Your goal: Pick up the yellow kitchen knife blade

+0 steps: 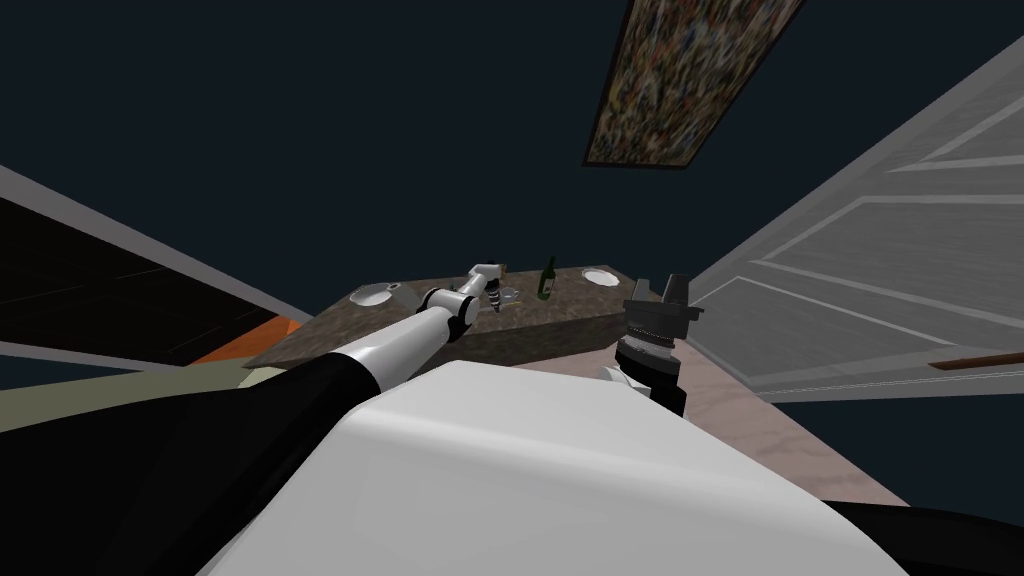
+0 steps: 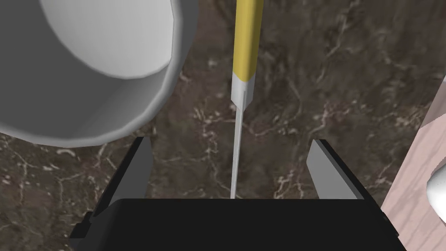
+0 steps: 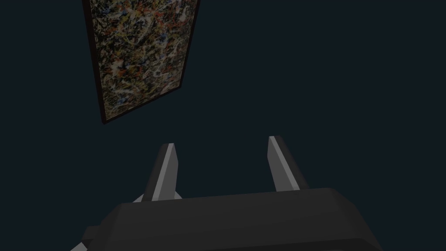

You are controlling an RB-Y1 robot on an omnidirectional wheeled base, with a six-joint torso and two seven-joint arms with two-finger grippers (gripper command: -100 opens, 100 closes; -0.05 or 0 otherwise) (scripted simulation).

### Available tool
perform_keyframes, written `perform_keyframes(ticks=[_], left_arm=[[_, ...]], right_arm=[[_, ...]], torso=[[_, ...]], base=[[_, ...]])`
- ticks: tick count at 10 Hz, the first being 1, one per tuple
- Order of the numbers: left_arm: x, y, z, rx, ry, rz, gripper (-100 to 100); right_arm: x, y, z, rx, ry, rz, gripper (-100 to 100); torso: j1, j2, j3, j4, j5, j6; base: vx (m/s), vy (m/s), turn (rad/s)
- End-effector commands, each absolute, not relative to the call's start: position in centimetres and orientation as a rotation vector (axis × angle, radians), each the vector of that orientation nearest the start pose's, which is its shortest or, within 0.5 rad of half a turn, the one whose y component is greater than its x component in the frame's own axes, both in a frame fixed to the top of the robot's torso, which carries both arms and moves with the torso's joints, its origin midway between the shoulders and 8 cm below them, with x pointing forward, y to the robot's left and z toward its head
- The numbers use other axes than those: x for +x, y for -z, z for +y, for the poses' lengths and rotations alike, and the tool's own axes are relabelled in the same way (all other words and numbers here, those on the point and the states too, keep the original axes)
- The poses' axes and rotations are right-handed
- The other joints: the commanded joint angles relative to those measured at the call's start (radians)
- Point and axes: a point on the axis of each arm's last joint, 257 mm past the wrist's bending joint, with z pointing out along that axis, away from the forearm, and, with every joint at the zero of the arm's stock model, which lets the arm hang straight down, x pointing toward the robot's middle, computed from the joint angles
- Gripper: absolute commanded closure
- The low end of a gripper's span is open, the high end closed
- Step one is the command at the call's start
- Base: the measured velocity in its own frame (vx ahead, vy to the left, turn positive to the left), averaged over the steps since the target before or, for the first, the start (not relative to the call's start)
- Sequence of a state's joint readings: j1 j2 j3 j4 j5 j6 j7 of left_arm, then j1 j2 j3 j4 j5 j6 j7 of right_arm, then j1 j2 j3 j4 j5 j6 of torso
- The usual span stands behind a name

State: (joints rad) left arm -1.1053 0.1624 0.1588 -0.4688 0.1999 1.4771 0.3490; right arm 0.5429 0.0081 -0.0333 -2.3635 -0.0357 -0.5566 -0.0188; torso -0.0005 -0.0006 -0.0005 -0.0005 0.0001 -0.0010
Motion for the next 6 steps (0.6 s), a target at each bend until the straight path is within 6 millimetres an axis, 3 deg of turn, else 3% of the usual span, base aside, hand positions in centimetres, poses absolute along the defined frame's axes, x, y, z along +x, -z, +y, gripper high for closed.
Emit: perform_keyframes(ticks=[1,2,3,6], left_arm=[[52.21,33.31,17.0,-2.516,0.153,1.926,-100],[52.29,32.86,16.79,-2.518,0.148,1.928,-100],[52.33,32.96,16.77,-2.516,0.152,1.927,100],[52.31,32.93,16.74,-2.517,0.151,1.928,100]], right_arm=[[31.04,-5.86,-29.26,0.6,-1.315,0.509,0],[31.04,-5.86,-29.26,0.6,-1.315,0.509,0],[31.04,-5.86,-29.26,0.6,-1.315,0.509,0],[31.04,-5.86,-29.26,0.6,-1.315,0.509,0]], torso=[[0.0,0.0,0.0,0.0,0.0,0.0],[0.0,0.0,0.0,0.0,0.0,0.0],[0.0,0.0,0.0,0.0,0.0,0.0],[0.001,-0.001,-0.001,-0.001,0.0,0.0]], base=[[0.026,-0.015,-0.005],[0.012,-0.007,0.0],[0.0,0.0,0.0],[0.0,0.0,0.0]])
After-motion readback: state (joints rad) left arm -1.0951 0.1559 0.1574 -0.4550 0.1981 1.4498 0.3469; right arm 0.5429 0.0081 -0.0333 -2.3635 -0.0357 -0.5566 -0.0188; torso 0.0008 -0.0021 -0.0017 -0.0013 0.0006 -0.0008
